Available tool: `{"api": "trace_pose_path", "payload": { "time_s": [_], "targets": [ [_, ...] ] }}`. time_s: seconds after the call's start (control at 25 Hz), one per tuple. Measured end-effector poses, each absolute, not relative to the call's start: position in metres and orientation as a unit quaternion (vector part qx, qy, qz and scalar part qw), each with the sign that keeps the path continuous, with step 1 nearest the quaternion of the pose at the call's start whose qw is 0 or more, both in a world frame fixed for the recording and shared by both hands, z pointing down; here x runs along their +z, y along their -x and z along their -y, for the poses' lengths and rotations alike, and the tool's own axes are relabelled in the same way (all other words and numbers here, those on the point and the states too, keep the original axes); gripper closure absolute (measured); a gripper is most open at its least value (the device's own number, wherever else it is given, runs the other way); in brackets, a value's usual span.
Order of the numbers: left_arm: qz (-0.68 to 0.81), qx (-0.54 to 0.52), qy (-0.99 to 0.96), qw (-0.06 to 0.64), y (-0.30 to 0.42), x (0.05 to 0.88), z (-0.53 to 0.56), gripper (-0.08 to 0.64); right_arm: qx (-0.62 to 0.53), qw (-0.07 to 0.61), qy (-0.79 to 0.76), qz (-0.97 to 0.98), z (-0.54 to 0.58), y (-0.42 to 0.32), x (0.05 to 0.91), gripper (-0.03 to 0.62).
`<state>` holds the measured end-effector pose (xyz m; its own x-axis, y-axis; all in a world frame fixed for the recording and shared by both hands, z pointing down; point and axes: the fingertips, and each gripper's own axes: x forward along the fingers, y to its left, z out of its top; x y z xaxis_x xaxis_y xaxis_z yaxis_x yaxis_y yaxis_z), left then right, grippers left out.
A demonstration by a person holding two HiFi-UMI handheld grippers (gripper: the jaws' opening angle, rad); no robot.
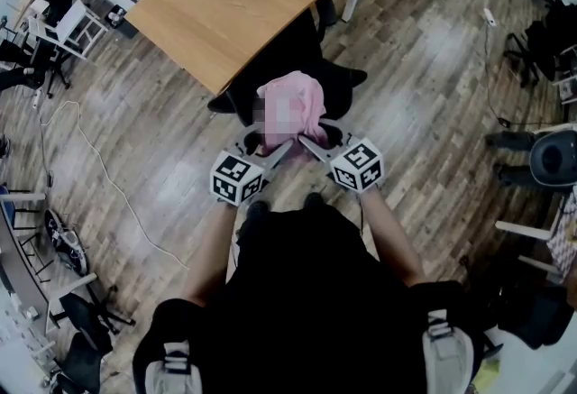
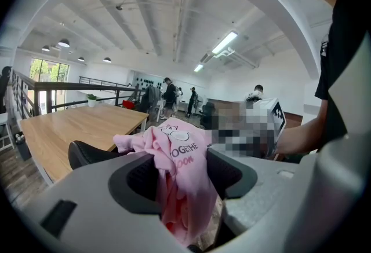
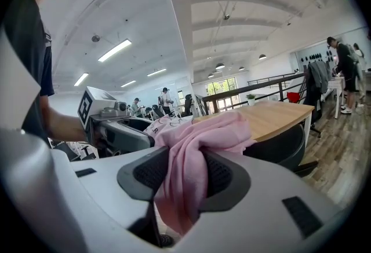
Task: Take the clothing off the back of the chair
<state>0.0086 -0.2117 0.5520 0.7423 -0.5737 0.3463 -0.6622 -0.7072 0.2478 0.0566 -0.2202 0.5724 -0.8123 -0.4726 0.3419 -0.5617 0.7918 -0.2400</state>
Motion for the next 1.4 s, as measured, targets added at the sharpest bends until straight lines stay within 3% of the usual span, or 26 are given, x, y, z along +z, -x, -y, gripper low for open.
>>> {"api": "trace_pose_path", "payload": {
  "time_s": [0.44,1.4],
  "targets": [
    [0.325,0.094,-0.92,0.197,-0.013,0.551,0.21,0.36,0.172,0.138,-0.26,0.94,0.22,-0.054,0.573,0.468],
    [0.289,0.068,-0.939,0.175,-0.011,0.527,0.197,0.36,0.168,0.097,-0.271,0.943,0.206,-0.046,0.555,0.478]
  ]
}}
